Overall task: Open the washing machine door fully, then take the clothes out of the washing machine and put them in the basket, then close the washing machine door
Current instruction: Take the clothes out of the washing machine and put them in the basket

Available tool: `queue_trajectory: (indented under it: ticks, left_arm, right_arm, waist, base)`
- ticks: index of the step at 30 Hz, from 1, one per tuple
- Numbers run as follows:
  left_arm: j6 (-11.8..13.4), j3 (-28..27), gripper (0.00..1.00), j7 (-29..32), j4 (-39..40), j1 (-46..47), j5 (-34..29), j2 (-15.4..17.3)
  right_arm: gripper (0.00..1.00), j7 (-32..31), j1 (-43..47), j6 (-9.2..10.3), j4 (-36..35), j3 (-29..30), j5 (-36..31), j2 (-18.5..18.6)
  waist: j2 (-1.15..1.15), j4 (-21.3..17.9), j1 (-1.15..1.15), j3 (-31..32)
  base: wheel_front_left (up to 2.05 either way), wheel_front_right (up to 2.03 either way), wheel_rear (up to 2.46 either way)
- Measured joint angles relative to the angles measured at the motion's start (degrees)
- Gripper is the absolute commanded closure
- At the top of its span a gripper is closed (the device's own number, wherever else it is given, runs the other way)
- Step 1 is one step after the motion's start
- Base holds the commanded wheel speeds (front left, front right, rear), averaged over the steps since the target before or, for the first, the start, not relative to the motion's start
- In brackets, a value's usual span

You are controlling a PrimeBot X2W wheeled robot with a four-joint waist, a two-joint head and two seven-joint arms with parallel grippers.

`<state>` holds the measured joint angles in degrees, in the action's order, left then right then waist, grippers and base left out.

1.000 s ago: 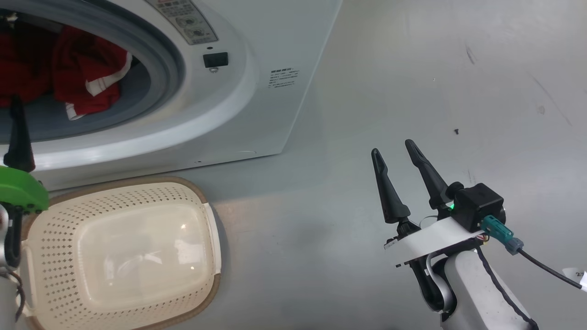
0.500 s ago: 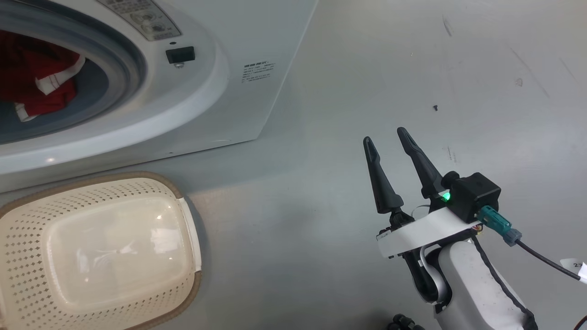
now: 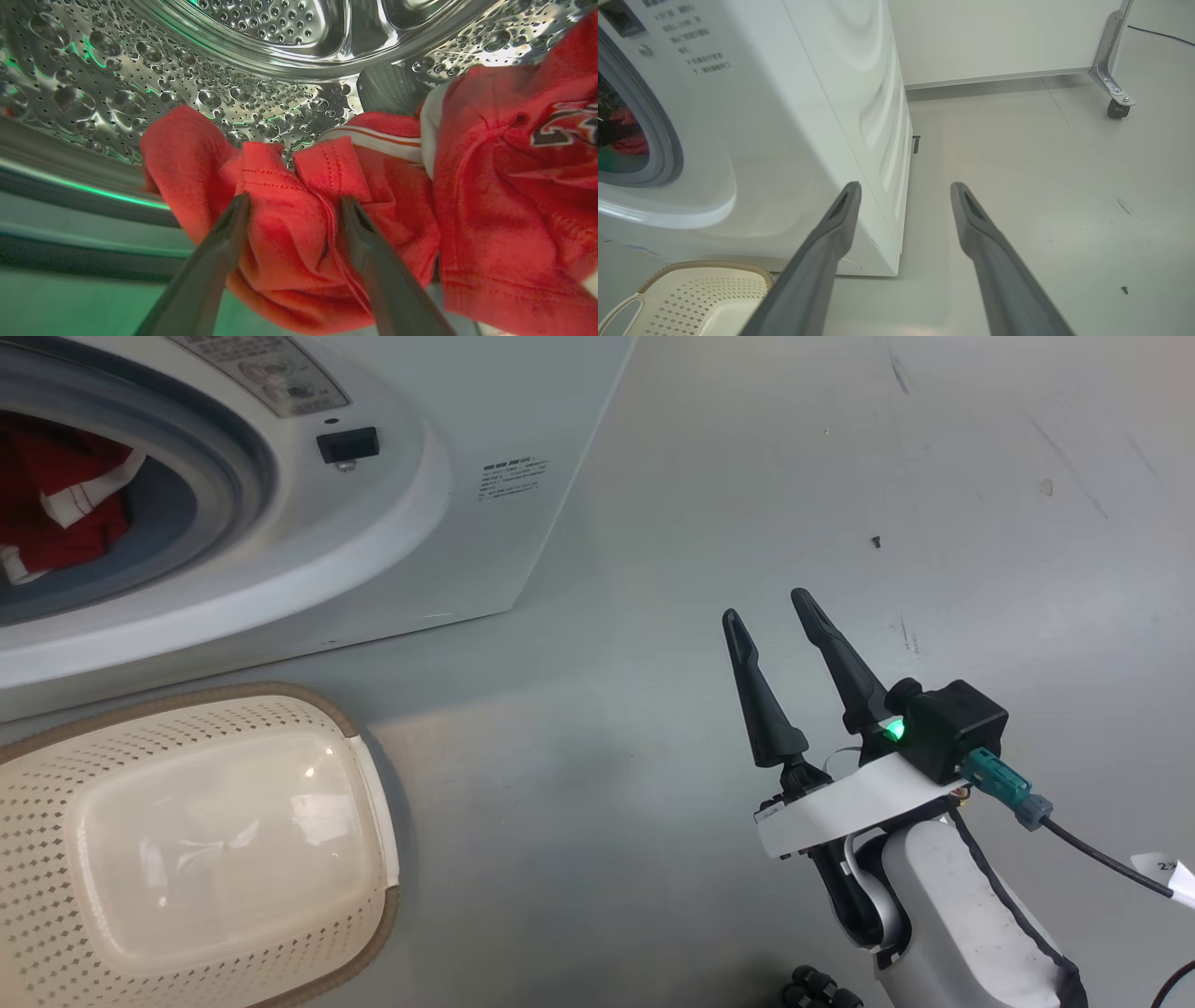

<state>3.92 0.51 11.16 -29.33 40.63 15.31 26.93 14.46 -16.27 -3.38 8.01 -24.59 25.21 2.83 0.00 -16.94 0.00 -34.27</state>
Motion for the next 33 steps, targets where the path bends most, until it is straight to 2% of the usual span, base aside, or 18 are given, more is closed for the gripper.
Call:
queue_trajectory:
  ticks: [15,16,17,22,33]
  left_arm:
    - [0.31,2.88,0.00,3.99,-5.30,4.85,-2.35,0.93]
    - [0.24,2.96,0.47,3.99,-5.54,5.08,-2.35,0.89]
    - [0.24,2.96,1.00,3.99,-5.54,5.08,-2.35,0.89]
    - [-0.19,3.16,1.00,3.89,-6.58,5.54,-2.21,-0.03]
    - [-1.05,3.70,1.00,-0.40,-9.43,5.78,-1.83,-2.54]
  right_arm:
    - [0.00,0.00,-1.26,0.57,0.16,-0.97,0.07,0.00]
    - [0.00,0.00,-1.32,0.58,0.20,-0.97,0.07,0.00]
    - [0.00,0.00,-1.32,0.58,0.20,-0.97,0.07,0.00]
    - [0.00,0.00,-1.99,1.02,0.36,-0.96,0.07,0.00]
    - [0.00,0.00,-2.15,1.10,1.64,-0.10,-0.40,0.01]
  waist:
    - [0.00,-0.60,0.00,-0.86]
    - [0.00,-0.60,0.00,-0.86]
    - [0.00,-0.60,0.00,-0.86]
    - [0.00,-0.47,0.00,-0.72]
    - [0.00,0.87,0.00,1.25]
  base:
    - [0.00,0.00,0.00]
    - [0.00,0.00,0.00]
    - [0.00,0.00,0.00]
    - [0.00,0.00,0.00]
    - [0.00,0.00,0.00]
